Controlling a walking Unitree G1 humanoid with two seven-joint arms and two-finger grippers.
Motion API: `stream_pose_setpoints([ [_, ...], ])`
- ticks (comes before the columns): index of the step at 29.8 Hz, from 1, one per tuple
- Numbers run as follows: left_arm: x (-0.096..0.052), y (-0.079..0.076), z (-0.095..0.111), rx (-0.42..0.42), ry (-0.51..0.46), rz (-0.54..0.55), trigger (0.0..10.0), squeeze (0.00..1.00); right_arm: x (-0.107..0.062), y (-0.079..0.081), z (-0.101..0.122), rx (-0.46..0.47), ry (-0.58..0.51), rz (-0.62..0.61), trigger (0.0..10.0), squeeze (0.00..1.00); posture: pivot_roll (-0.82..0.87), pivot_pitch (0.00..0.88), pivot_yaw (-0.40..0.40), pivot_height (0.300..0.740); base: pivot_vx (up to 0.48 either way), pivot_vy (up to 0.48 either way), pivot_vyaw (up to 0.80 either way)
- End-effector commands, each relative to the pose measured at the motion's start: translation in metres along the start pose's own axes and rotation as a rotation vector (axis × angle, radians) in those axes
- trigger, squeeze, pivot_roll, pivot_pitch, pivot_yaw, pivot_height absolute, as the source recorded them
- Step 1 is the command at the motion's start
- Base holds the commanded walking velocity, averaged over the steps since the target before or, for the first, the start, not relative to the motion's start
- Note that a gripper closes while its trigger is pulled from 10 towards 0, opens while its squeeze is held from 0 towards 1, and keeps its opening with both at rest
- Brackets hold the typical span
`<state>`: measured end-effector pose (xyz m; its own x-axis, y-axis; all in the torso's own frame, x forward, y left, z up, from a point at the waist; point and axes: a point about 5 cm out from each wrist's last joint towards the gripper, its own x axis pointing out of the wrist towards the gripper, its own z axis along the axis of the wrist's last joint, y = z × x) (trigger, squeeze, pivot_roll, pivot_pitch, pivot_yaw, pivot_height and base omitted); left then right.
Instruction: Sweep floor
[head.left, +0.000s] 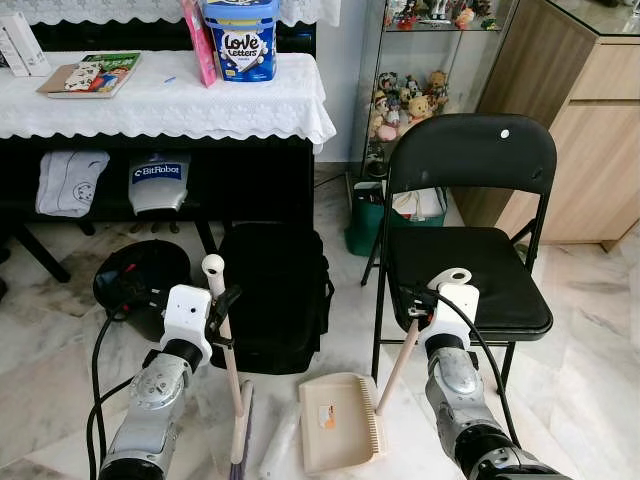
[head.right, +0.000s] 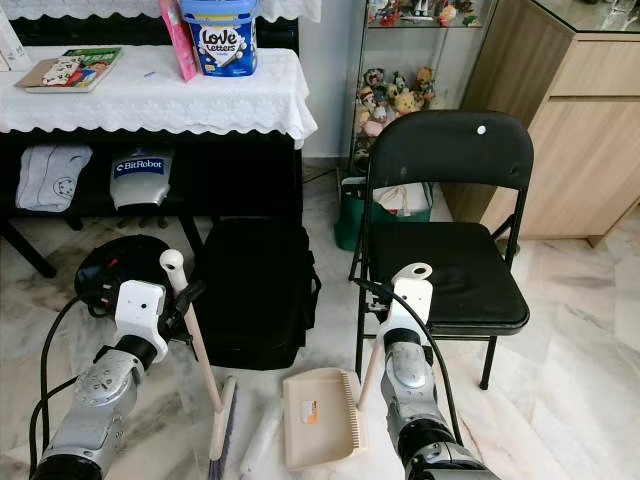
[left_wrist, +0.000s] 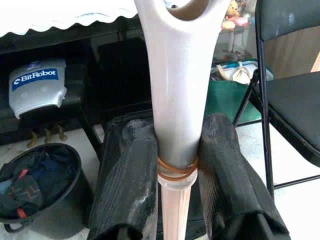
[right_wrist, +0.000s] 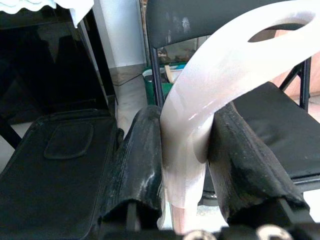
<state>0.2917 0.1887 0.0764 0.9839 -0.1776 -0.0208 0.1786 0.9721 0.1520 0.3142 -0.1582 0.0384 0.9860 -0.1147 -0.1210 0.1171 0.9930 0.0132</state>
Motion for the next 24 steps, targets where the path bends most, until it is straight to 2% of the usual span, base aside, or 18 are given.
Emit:
stream_pose_setpoints([
  [1,-0.004,0.006,-0.005,0.019,0.019,0.025,10.0,0.0,0.0,-0.003,0.0,-0.02,-0.002,-0.006,10.0,0.0,0.05,0.035,-0.008,0.74,0.0,0.0,0.0],
  [9,-0.003,0.006,-0.004,0.02,0.005,0.046,10.0,0.0,0.005,-0.003,0.008,-0.018,-0.026,-0.012,10.0,0.0,0.05,0.033,-0.013,0.74,0.0,0.0,0.0],
  [18,-0.004,0.008,-0.005,0.03,0.01,0.059,10.0,0.0,0.004,-0.003,0.004,-0.028,-0.006,-0.014,10.0,0.0,0.05,0.035,-0.014,0.74,0.0,0.0,0.0],
  [23,-0.007,0.012,-0.011,0.083,0.047,0.077,10.0,0.0,0.001,-0.002,-0.002,-0.036,0.025,-0.01,10.0,0.0,0.05,0.038,-0.013,0.74,0.0,0.0,0.0],
  [24,-0.008,0.011,-0.014,0.128,0.067,0.06,10.0,0.0,0.001,-0.001,-0.002,-0.036,0.026,-0.01,10.0,0.0,0.05,0.04,-0.013,0.74,0.0,0.0,0.0],
])
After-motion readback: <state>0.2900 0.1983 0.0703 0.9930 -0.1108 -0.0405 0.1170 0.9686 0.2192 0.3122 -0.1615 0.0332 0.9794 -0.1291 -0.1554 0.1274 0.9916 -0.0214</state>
